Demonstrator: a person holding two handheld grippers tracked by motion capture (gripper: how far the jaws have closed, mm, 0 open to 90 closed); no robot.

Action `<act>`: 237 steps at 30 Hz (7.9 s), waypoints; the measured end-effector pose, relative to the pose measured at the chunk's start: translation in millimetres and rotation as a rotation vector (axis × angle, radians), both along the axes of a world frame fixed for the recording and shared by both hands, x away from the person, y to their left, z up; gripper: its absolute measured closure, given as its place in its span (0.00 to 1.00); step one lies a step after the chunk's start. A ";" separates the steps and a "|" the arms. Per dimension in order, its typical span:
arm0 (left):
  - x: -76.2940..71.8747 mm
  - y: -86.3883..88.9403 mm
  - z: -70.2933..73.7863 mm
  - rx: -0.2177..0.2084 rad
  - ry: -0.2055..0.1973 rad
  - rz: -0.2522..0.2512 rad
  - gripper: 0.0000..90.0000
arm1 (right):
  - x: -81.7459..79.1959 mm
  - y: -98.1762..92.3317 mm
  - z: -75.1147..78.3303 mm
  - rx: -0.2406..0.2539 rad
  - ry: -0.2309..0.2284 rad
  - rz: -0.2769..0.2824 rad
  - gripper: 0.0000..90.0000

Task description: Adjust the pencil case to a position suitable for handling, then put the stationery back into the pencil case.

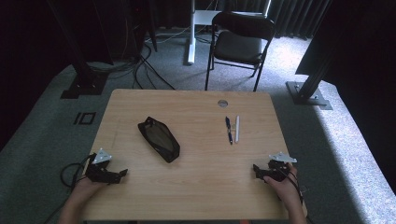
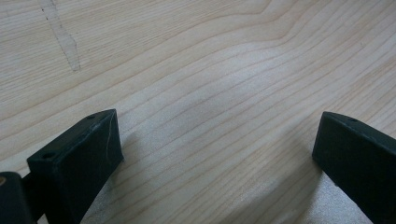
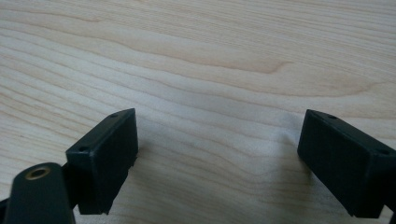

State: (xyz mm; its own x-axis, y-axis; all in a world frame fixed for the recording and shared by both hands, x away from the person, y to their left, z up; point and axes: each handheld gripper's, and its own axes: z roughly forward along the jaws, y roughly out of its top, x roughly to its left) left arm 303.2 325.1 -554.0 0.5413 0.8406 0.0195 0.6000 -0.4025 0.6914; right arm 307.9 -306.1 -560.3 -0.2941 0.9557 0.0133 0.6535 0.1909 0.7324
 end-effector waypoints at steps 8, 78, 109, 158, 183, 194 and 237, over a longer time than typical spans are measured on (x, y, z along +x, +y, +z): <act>-0.9 0.0 -0.1 0.000 -0.001 -0.022 0.02 | -0.1 0.1 0.1 -0.001 0.001 0.001 0.13; -0.8 0.0 -0.1 0.000 0.000 -0.029 0.02 | 20.3 252.9 42.2 0.158 -0.083 0.530 0.19; -0.9 0.5 -0.1 0.000 -0.001 -0.027 0.02 | 36.9 245.6 45.3 0.080 -0.064 0.453 0.81; -0.8 0.5 -0.2 -0.001 -0.002 -0.019 0.02 | -47.3 119.8 34.3 0.102 -0.072 0.173 0.81; -0.8 0.5 -0.1 0.000 0.000 -0.019 0.02 | -5.3 70.9 63.2 0.131 -0.158 0.054 0.46; -0.8 0.6 -0.1 -0.001 0.000 -0.019 0.02 | 78.0 67.7 51.8 0.113 -0.134 -0.015 0.49; -0.5 0.8 -0.1 -0.002 0.000 -0.007 0.02 | 144.5 47.7 69.9 0.181 0.003 -0.117 0.87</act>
